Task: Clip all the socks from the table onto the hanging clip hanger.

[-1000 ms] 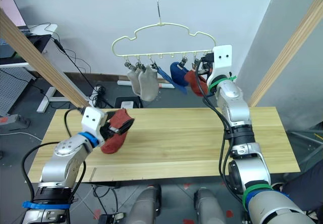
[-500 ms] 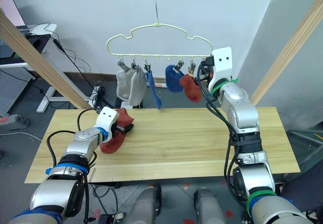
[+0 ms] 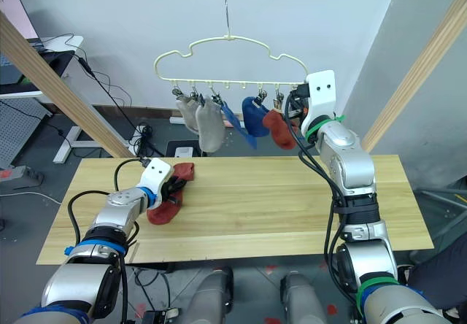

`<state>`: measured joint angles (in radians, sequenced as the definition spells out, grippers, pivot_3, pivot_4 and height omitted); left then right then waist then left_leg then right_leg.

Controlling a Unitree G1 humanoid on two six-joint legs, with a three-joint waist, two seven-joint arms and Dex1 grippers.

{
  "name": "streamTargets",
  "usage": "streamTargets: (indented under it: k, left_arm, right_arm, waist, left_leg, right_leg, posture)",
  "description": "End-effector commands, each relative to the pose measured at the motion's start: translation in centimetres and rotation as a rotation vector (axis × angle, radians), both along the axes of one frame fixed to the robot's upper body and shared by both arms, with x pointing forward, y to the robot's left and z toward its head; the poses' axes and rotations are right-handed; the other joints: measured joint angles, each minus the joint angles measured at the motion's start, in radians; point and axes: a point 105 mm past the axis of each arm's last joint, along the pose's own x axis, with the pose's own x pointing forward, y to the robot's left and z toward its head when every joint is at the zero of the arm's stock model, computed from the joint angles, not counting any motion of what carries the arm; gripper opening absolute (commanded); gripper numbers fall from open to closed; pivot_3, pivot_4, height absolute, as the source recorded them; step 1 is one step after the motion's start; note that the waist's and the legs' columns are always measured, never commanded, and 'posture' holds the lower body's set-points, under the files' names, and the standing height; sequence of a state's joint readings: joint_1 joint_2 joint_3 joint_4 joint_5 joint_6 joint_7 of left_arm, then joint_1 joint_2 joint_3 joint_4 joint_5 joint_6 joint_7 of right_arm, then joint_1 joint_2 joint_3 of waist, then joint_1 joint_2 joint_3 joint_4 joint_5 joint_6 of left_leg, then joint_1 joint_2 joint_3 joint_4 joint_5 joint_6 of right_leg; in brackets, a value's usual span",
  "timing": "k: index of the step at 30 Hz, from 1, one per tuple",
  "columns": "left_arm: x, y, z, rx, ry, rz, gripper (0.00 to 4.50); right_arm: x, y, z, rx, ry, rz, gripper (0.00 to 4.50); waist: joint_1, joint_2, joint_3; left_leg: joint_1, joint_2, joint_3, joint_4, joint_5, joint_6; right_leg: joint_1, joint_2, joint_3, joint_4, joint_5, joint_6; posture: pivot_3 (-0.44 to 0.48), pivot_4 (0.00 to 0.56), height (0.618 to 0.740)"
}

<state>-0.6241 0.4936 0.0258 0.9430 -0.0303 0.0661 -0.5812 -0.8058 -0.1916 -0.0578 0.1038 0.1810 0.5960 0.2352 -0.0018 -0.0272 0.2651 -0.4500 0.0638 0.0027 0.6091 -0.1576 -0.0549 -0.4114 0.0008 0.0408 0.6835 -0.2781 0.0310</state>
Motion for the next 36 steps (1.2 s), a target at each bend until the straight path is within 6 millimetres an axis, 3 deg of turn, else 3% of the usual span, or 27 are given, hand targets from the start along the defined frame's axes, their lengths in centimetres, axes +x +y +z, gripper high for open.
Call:
streamTargets:
  k: [1, 8, 14, 18, 21, 24, 36]
  left_arm:
    - [-0.8, -0.5, -0.9, -0.020, 0.036, -0.021, 0.02]
    - [-1.0, -2.9, 1.1, -0.136, -0.028, -0.098, 0.02]
    - [-3.5, -11.6, 9.4, -0.418, -0.246, -0.433, 0.02]
    - [-4.8, -15.9, 12.3, -0.496, -0.324, -0.550, 0.02]
    - [-4.7, -18.7, 13.5, -0.502, -0.388, -0.592, 0.02]
    - [-4.3, -20.3, 13.8, -0.502, -0.431, -0.599, 0.02]
    - [-2.7, -23.1, 14.1, -0.512, -0.519, -0.606, 0.02]
  right_arm:
    - [0.1, -1.1, 0.2, 0.023, -0.001, -0.026, 0.00]
    - [0.3, -1.9, 0.5, 0.036, 0.008, -0.042, 0.00]
    - [-0.4, -3.2, 1.7, 0.160, 0.120, 0.004, 0.00]
    - [-1.0, -3.8, 3.0, 0.202, 0.179, 0.032, 0.00]
    - [-1.5, -3.7, 3.9, 0.274, 0.246, 0.054, 0.00]
    - [-1.9, -3.5, 4.3, 0.363, 0.310, 0.057, 0.00]
    - [-3.0, -2.9, 4.4, 0.496, 0.436, 0.033, 0.00]
  waist:
    - [0.001, 0.000, 0.000]
    - [0.002, 0.000, 0.000]
    - [0.010, -0.001, 0.000]
    - [0.004, -0.001, 0.000]
    - [-0.004, -0.001, 0.000]
    - [-0.008, -0.001, 0.001]
    - [-0.026, 0.000, 0.001]
  left_leg:
    - [0.000, 0.000, 0.000, 0.000, 0.000, 0.000]
    - [-0.001, 0.000, 0.000, 0.000, 0.000, 0.000]
    - [-0.003, -0.001, -0.002, 0.000, 0.000, 0.000]
    - [-0.002, -0.002, -0.001, 0.000, 0.000, 0.000]
    - [-0.002, -0.001, -0.001, 0.000, 0.000, 0.000]
    - [-0.002, -0.001, -0.002, 0.000, 0.000, 0.000]
    - [-0.004, -0.002, -0.001, -0.001, -0.001, 0.001]
  right_leg:
    - [0.000, 0.000, 0.000, 0.000, 0.000, 0.000]
    - [0.000, 0.000, 0.000, -0.001, 0.000, 0.000]
    - [0.000, -0.003, -0.002, -0.002, 0.000, 0.000]
    - [0.001, -0.003, -0.001, -0.002, 0.000, 0.000]
    - [0.001, -0.002, -0.001, -0.002, 0.000, 0.000]
    - [0.000, -0.001, -0.001, -0.002, 0.000, 0.000]
    - [0.000, -0.001, -0.001, -0.004, -0.001, 0.001]
  posture:
    - [0.018, 0.271, 0.740]
    - [0.014, 0.268, 0.740]
    - [-0.001, 0.272, 0.740]
    - [-0.033, 0.275, 0.740]
    - [-0.052, 0.275, 0.740]
    - [-0.072, 0.276, 0.740]
    - [-0.115, 0.280, 0.740]
